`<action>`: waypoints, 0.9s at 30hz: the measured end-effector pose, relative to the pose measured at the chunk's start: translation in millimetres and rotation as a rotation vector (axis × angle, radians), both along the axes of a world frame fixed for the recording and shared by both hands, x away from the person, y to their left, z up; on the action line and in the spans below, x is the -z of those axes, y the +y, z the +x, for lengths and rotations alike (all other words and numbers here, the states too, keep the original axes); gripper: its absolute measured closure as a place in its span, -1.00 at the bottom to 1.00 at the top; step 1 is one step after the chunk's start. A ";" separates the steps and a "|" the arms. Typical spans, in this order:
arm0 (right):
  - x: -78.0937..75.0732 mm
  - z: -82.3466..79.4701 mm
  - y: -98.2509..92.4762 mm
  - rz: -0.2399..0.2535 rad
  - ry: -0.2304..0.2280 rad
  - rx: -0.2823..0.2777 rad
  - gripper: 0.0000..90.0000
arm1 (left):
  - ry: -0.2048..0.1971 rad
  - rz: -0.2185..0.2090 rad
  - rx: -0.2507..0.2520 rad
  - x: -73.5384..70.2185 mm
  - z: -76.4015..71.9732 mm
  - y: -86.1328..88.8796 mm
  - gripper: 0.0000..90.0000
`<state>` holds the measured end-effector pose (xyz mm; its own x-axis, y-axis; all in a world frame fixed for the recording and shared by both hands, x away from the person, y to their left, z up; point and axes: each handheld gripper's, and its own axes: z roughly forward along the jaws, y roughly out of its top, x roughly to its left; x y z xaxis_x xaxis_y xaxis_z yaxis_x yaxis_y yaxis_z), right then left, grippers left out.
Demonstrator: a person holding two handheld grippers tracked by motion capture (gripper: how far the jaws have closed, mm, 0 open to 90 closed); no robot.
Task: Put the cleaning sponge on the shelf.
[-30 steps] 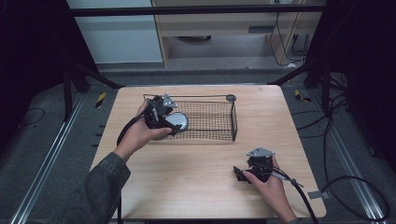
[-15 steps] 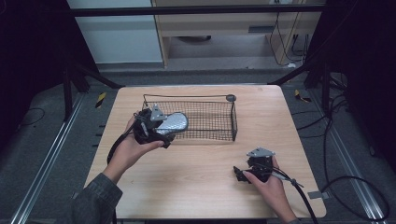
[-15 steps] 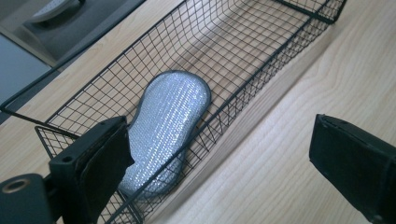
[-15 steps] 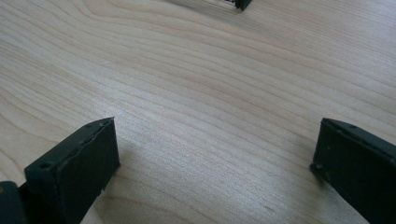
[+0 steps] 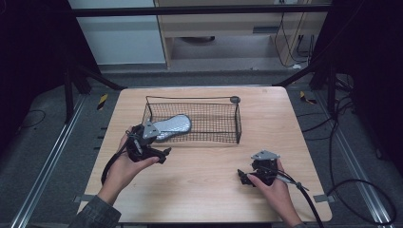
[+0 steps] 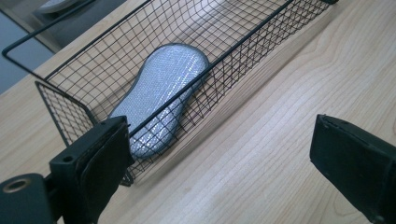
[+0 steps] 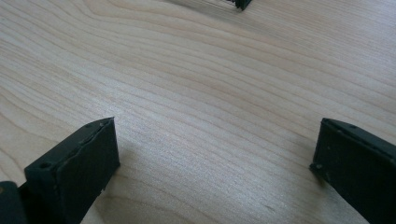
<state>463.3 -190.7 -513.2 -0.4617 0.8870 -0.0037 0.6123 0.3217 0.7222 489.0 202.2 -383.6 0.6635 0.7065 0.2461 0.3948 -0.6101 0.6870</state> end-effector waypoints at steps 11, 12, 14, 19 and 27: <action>0.0 0.0 0.0 0.000 0.000 0.000 -0.99 | 0.046 -0.071 -0.090 31.3 -8.3 31.1 -0.89; 0.0 0.0 0.0 0.000 0.000 0.000 -0.99 | 0.050 -0.073 -0.103 35.1 -8.7 34.6 -0.89; 0.0 0.0 0.0 0.000 0.000 0.000 -0.99 | 0.066 -0.066 -0.125 43.4 -9.1 43.1 -0.89; 0.0 0.0 0.0 0.001 0.001 -0.001 -0.99 | 0.090 -0.077 -0.180 59.7 -6.6 61.6 -0.89; 0.0 0.0 -0.2 -0.001 0.000 -0.004 -0.99 | 0.108 -0.081 -0.245 78.1 1.1 81.6 -0.89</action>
<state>463.4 -190.9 -513.2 -0.4654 0.8851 -0.0047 0.6108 0.3250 0.7220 490.0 283.8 -461.7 0.4899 0.8636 0.1192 0.5975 -0.4322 0.6754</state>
